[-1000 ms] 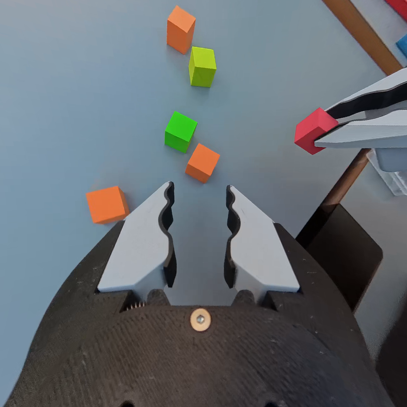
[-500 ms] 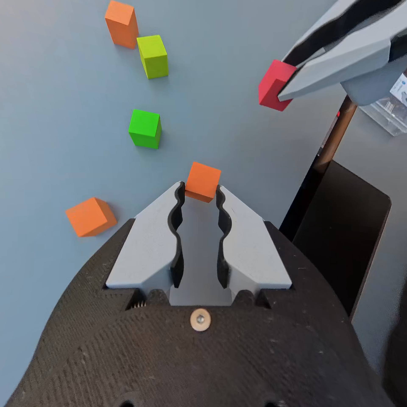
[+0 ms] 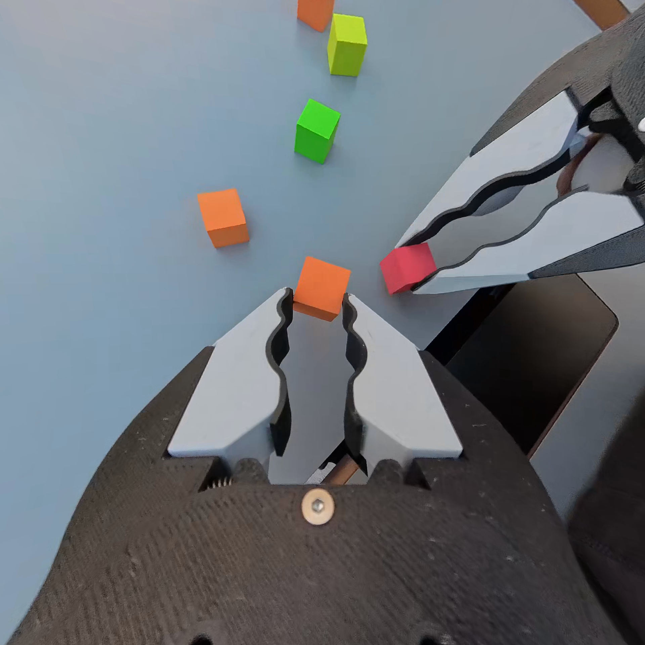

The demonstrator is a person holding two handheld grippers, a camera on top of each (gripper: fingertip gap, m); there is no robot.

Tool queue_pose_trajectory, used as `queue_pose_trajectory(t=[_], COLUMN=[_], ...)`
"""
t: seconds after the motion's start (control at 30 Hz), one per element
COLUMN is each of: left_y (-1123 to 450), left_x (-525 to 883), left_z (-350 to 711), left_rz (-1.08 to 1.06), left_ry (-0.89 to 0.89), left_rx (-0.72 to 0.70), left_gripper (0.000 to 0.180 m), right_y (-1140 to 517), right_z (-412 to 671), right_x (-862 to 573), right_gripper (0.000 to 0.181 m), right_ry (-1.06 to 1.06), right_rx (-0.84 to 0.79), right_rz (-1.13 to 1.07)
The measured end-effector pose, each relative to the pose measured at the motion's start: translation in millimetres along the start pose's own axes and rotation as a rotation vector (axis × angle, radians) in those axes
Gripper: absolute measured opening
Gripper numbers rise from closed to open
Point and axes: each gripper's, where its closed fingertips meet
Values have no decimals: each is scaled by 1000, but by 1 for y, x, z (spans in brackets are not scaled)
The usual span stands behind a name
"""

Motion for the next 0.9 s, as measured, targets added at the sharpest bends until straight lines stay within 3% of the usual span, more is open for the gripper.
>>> queue_pose_trajectory(t=[0.23,0.43,0.9], left_y=[8,0,-39], left_x=[-1,-18,-53], left_z=[0,4,22], left_rz=[-7,-64,-172], left_ry=[-10,-31,-174], left_rx=[-13,-18,19], left_gripper=[25,25,26], right_y=[-11,-10,35], right_z=[4,-5,-23], right_x=[-18,-18,-34], right_gripper=[25,47,43], right_ry=[150,154,-182], right_rx=[68,105,-50], right_rz=[14,47,-36])
Point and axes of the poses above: each gripper's, where its closed fingertips meet, y back along the fingers, z out of its top, x = y × z across the jaws, and after that the axes turned 1 degree about z, right-handed
